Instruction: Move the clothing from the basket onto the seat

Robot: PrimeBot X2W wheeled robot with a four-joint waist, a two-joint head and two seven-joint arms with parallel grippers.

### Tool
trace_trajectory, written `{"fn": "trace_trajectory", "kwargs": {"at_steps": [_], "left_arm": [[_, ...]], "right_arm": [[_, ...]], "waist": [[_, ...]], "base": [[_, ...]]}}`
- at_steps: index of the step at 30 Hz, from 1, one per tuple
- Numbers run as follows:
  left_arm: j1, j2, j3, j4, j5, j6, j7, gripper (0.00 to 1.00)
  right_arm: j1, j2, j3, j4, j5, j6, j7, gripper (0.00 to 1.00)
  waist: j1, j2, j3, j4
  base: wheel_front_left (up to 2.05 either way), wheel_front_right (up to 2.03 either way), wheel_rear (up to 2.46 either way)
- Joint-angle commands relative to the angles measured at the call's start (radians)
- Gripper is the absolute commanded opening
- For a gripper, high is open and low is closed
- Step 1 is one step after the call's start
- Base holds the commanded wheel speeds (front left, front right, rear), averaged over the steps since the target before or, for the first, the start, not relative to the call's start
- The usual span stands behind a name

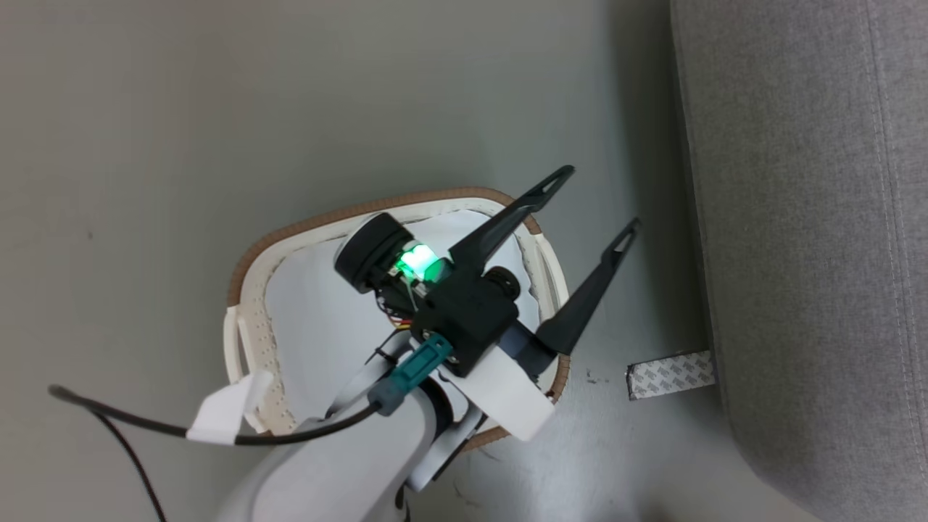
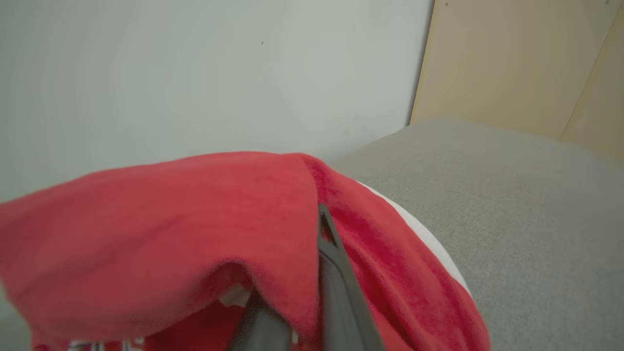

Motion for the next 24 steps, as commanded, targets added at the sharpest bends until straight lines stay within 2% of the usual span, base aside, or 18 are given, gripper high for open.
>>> {"fn": "trace_trajectory", "kwargs": {"at_steps": [1,4,9,16,24], "left_arm": [[0.01,0.01,0.007,0.006,-0.001,0.005,-0.014,1.0],[0.024,0.021,0.018,0.02,-0.011,0.016,-0.026,1.0],[0.064,0.037,0.048,0.041,-0.035,0.036,-0.055,1.0],[0.162,0.053,0.095,0.081,-0.096,0.079,-0.111,1.0],[0.324,0.087,0.182,0.153,-0.155,0.164,-0.184,1.0]], "right_arm": [[0.015,0.013,-0.016,0.019,-0.026,-0.002,-0.002,1.0],[0.035,0.048,-0.036,0.009,-0.067,-0.002,-0.002,1.0],[0.126,0.131,0.022,-0.064,-0.094,-0.002,-0.002,1.0],[0.353,0.217,0.141,-0.253,-0.114,-0.002,-0.002,1.0],[0.605,0.289,0.304,-0.51,-0.127,-0.002,-0.002,1.0]], "waist": [[-0.0004,-0.0001,-0.01,0.006],[-0.0004,-0.0001,-0.039,0.001],[-0.0004,-0.0001,-0.123,-0.027],[-0.0004,-0.0001,-0.296,-0.05],[-0.0004,-0.0001,-0.48,-0.023]], "base": [[0.0,0.0,0.0],[0.0,0.0,0.0],[0.0,0.0,0.0],[0.0,0.0,0.0],[0.0,0.0,0.0]]}}
